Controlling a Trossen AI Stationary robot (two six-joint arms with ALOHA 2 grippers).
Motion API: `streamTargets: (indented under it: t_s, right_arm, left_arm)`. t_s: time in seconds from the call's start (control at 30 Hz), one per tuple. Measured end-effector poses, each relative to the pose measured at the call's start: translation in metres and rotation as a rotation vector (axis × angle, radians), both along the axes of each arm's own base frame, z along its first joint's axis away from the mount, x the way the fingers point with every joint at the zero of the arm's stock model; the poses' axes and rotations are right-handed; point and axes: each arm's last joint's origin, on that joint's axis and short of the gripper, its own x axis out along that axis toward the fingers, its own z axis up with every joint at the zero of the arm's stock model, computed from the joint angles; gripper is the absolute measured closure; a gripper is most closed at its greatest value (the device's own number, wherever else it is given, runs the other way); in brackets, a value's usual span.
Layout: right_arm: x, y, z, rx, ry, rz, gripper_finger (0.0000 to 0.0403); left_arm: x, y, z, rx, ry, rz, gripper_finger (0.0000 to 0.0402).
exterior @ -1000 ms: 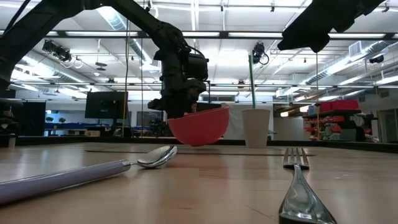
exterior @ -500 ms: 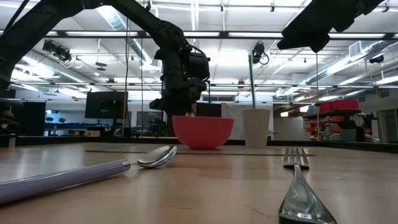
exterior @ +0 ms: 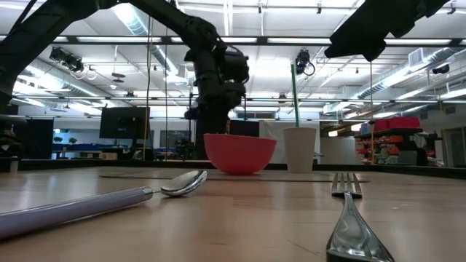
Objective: Pick & Place Utensil
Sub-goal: Put the purple spoon into the orange bowl
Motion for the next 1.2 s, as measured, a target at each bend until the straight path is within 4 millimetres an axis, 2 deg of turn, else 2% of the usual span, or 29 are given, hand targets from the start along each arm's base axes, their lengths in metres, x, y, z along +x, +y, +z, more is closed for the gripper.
streamTargets:
  t_s: [0.23,0.4,0.5,0.8,0.87,0.97,1.13,1.2]
  right_arm:
    - [0.002,0.002,0.004,-0.042,-0.034,0.056,0.0234]
    - [0.003,0.002,0.006,-0.062,-0.057,0.070,0.0234]
    - [0.004,0.001,0.006,-0.092,-0.058,0.039,0.0234]
    - [0.018,-0.009,-0.022,-0.239,0.064,-0.128,0.0234]
    - [0.023,-0.009,-0.030,-0.255,0.095,-0.132,0.0234]
    - [0.027,-0.009,-0.040,-0.274,0.133,-0.130,0.0234]
    - [0.031,-0.007,-0.046,-0.269,0.147,-0.109,0.0234]
    - [0.032,-0.006,-0.046,-0.257,0.145,-0.096,0.0234]
  left_arm:
    - [0.005,-0.010,0.049,0.082,0.015,-0.074,0.0237]
    - [-0.001,-0.033,0.073,0.153,0.128,-0.121,0.0236]
    - [-0.005,-0.059,0.088,0.238,0.163,-0.143,0.0236]
    - [-0.015,-0.172,0.135,0.579,0.081,-0.249,0.0236]
    - [-0.022,-0.196,0.137,0.648,0.065,-0.267,0.0236]
    - [-0.037,-0.226,0.127,0.723,0.052,-0.250,0.0236]
    - [-0.067,-0.271,0.095,0.728,-0.041,-0.170,0.0236]
    - [-0.072,-0.290,0.080,0.694,-0.120,-0.149,0.0236]
